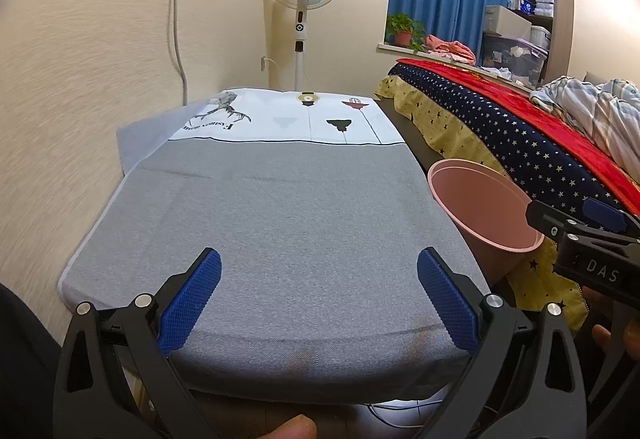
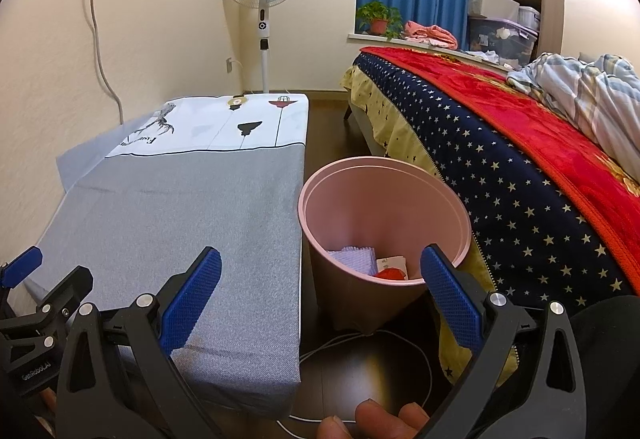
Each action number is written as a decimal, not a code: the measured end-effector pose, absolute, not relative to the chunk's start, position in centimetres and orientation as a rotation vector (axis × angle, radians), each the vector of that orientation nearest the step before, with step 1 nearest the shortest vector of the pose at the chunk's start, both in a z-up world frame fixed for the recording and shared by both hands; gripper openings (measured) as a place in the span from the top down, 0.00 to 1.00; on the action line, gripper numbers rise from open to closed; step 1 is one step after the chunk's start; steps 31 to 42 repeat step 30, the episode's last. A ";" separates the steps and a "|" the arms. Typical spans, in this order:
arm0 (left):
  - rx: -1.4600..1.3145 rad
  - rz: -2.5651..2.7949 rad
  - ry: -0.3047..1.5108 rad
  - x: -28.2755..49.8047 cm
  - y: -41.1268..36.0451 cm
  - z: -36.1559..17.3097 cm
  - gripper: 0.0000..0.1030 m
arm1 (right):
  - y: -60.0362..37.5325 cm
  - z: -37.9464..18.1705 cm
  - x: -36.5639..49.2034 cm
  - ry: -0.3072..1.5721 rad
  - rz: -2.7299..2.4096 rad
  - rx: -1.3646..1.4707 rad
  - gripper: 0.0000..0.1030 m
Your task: Collect trash
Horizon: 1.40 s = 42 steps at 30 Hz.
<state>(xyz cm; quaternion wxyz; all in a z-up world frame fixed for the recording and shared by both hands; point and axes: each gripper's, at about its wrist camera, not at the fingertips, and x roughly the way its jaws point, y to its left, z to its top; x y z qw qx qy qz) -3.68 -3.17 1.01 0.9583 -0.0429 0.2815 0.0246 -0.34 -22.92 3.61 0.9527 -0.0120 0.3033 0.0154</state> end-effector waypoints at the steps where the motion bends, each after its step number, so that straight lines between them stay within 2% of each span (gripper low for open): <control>1: -0.087 0.051 0.571 -3.7 -3.2 1.0 0.08 | -22.9 3.6 -0.3 0.616 0.031 -0.025 0.05; 42: -0.090 0.041 0.576 -3.8 -3.7 1.1 0.08 | -22.8 3.6 -0.3 0.617 0.031 -0.026 0.05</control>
